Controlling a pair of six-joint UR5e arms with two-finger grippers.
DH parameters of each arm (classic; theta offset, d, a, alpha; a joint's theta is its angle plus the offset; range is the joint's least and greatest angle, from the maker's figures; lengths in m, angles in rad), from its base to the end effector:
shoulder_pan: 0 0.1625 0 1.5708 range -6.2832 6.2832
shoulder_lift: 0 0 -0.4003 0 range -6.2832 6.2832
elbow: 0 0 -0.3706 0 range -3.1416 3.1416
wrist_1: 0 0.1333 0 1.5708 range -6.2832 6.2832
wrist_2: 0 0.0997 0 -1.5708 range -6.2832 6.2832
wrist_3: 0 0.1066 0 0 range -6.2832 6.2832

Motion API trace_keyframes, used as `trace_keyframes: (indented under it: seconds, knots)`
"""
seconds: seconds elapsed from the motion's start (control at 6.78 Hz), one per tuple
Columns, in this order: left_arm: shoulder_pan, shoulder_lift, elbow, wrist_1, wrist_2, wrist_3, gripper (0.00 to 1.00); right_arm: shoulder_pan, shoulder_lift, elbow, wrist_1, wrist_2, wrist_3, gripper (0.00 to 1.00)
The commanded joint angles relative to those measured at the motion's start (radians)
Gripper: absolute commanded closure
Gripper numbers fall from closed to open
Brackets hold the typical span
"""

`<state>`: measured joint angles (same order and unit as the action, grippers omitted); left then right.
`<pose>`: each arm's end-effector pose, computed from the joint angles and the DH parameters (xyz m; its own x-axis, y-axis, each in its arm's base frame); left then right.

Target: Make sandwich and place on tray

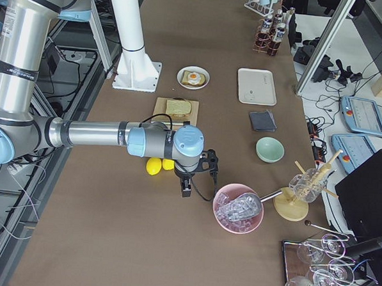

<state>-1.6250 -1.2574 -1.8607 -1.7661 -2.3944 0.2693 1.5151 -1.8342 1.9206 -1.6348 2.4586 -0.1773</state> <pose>-0.0744 -0.3542 0.6063 0.6749 0.3470 -0.6513 -0.1309 0.9248 0.3571 0.0302 -0.3684 0.5820 0.6095 -0.2277 0.7594 0.1658 0.9733 0.1588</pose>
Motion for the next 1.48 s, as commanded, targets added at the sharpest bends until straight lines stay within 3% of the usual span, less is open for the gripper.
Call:
trace_keyframes:
  seconds: [0.0, 0.3, 0.44, 0.59, 0.74, 1.03, 1.18, 1.33]
  knots:
    - [0.001, 0.029, -0.002, -0.03, -0.066, -0.106, 0.02, -0.03, 0.0, 0.034, 0.032, 0.11, 0.04, 0.0]
    - [0.011, 0.03, 0.012, -0.093, -0.068, -0.121, 0.12, -0.148, 0.036, 0.072, 0.083, 0.108, 0.262, 0.0]
    - [0.039, 0.03, 0.011, -0.095, -0.068, -0.122, 0.12, -0.212, 0.036, 0.069, 0.23, 0.099, 0.432, 0.0]
    - [0.054, 0.027, 0.011, -0.093, -0.068, -0.125, 0.09, -0.346, 0.055, 0.075, 0.388, 0.05, 0.714, 0.01]
    - [0.062, 0.026, 0.012, -0.092, -0.065, -0.127, 0.04, -0.497, 0.078, 0.078, 0.535, -0.046, 0.984, 0.01]
    - [0.063, 0.013, 0.026, -0.093, -0.068, -0.29, 0.03, -0.686, 0.165, 0.099, 0.596, -0.162, 1.233, 0.02]
    - [0.073, -0.003, 0.028, -0.095, -0.066, -0.365, 0.03, -0.732, 0.193, 0.113, 0.596, -0.171, 1.29, 0.01]
    - [0.076, -0.002, 0.028, -0.093, -0.066, -0.369, 0.03, -0.801, 0.202, 0.148, 0.596, -0.247, 1.295, 0.0]
